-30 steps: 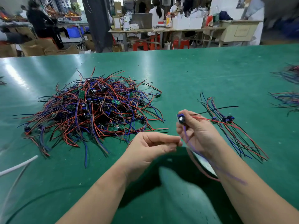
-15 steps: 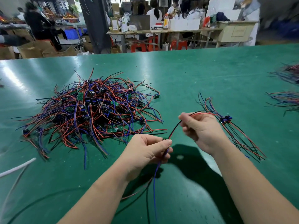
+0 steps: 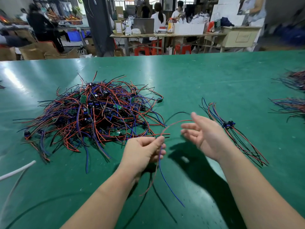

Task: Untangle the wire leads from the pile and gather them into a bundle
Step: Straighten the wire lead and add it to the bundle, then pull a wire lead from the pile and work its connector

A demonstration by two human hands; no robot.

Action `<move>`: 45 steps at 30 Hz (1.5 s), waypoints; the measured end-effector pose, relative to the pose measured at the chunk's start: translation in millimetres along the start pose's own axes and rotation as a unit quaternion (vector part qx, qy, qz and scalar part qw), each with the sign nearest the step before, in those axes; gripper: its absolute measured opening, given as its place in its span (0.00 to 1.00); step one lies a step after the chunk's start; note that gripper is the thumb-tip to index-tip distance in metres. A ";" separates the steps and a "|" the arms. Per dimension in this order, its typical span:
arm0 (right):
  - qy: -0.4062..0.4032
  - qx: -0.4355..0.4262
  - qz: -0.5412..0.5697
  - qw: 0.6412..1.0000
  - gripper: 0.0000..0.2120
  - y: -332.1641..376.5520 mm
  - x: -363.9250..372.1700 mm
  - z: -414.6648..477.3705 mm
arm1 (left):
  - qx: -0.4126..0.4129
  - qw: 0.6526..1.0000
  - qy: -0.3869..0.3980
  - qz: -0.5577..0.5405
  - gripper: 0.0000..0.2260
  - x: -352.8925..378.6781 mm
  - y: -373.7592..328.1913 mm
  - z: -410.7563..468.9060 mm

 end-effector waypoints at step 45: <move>-0.310 -0.162 -0.730 0.587 0.10 -0.2 -36.3 25.6 | 0.154 0.676 -0.146 0.706 0.13 -40.3 -5.7 14.3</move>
Point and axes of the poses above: each hand's wrist, its own z-axis towards the middle knuckle, its own x-axis out of the palm, y = z × x, the point moved 1 cm from there along z, towards the middle knuckle, and after that the axes turned 2 degrees about x, right-handed, at the moved point
